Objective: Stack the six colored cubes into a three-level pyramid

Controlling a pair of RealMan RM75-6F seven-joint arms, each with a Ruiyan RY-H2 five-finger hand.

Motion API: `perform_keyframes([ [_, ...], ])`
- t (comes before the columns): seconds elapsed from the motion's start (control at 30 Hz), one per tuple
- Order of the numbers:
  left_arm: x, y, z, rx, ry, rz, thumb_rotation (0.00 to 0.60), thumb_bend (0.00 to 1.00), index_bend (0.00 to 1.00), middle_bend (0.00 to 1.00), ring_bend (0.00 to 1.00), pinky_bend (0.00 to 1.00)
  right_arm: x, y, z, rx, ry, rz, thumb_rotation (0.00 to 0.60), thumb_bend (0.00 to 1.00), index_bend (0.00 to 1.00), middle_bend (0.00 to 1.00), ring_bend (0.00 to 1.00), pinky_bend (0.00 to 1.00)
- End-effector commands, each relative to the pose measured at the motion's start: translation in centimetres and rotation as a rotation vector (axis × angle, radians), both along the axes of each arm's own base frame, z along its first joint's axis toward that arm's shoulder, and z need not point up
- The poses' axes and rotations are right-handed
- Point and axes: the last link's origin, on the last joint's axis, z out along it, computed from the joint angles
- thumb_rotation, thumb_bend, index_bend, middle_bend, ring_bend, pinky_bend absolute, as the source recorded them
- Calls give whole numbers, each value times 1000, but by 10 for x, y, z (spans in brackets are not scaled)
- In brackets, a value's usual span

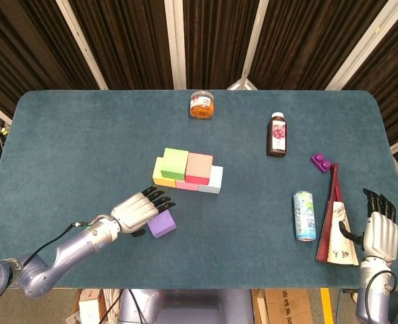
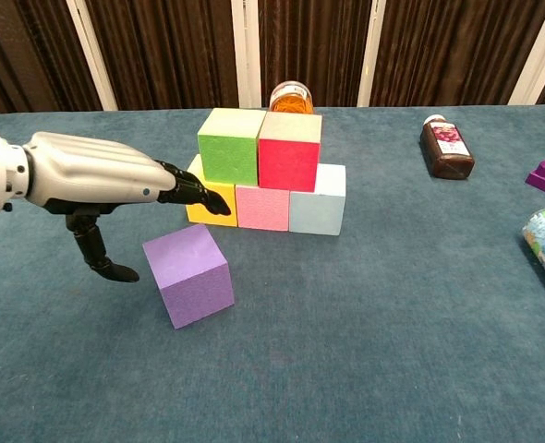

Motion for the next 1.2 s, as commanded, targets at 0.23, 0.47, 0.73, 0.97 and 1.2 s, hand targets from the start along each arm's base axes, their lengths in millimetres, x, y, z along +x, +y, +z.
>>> perform_keyframes([
  [0.23,0,0,-11,-20,11,-16,600,343,112,135,0,0,-1,0,1,0,-4,-7,600,278,125,138,0,0],
  [0.47,-2,3,-9,-7,25,-11,600,350,160,200,0,0,-2,0,1,0,-10,-11,600,278,125,137,0,0],
  [0.73,-1,6,-4,21,72,-8,600,339,162,210,0,0,-2,0,0,5,-11,-11,600,278,125,138,0,0],
  [0.97,7,5,-4,44,98,-3,600,326,129,139,0,0,-3,-1,-1,11,-14,-13,600,278,125,138,0,0],
  [1.2,11,4,-10,50,123,-7,600,323,100,64,0,0,-3,-1,0,9,-19,-12,600,279,125,138,0,0],
])
